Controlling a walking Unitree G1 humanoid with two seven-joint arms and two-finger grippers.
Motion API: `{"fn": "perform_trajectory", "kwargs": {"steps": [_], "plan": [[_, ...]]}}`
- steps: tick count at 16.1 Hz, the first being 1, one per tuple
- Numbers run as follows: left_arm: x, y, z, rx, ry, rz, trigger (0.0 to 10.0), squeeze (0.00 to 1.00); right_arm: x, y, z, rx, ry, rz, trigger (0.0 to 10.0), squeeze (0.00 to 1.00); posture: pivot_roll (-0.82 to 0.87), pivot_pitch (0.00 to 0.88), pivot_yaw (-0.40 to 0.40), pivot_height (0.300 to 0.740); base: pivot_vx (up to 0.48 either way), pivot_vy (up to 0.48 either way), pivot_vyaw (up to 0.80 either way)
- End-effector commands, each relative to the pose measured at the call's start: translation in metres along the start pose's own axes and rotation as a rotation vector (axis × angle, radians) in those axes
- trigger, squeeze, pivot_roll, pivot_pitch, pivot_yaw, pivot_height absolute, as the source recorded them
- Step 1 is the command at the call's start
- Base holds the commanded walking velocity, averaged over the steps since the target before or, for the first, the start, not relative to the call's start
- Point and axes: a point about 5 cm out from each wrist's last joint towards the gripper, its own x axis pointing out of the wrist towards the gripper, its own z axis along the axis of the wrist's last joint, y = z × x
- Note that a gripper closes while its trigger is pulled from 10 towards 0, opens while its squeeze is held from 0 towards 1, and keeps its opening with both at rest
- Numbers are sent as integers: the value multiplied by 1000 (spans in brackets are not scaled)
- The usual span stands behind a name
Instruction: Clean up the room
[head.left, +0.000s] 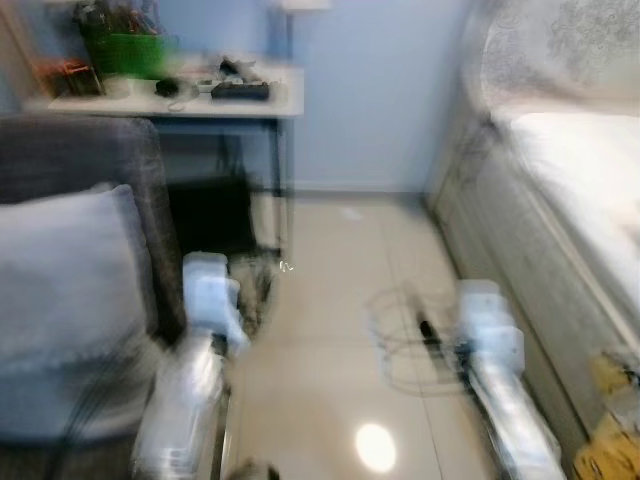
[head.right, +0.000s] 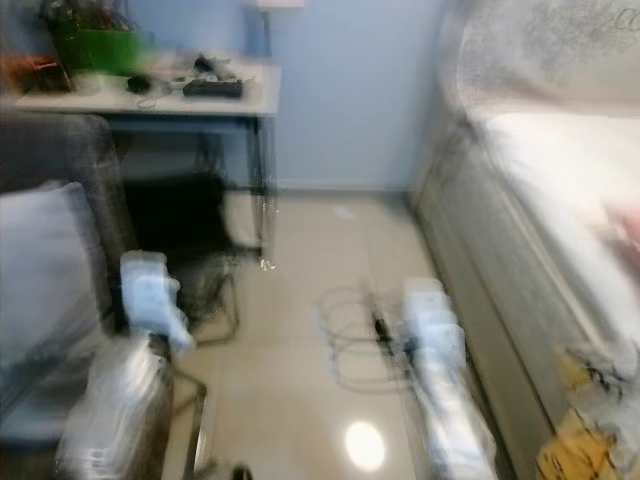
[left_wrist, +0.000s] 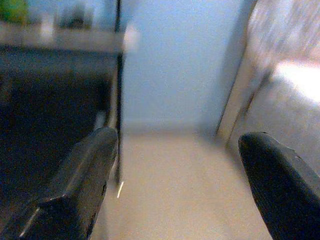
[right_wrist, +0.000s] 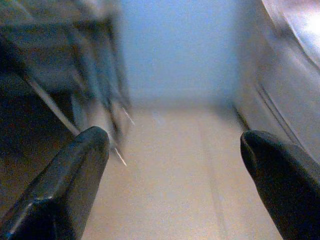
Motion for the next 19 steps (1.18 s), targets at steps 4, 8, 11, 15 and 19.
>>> {"fn": "perform_trajectory", "kwargs": {"steps": [4,8,11,15,19], "plan": [[3,0,16,16,-80,-6,10000,1000,1,6,7,40,-74,-5,10000,1000,54,0,7,740,0,0,0],[-3,6,-8,71,2,24,10000,0,1,-12,-4,-57,-4,-86,10000,1000,56,0,-7,740,0,0,-383],[4,5,-1,78,-14,3,10000,0,6,-9,-5,-73,-5,-89,10000,1000,57,0,4,740,91,-130,-748],[14,0,3,108,-41,-46,10000,0,5,-9,-7,-83,-9,-93,10000,1000,38,0,8,740,406,-157,-736],[13,-1,-8,19,16,-54,10000,0,3,-12,-7,-87,-11,-98,10000,1000,26,0,10,740,120,305,-717]]}}
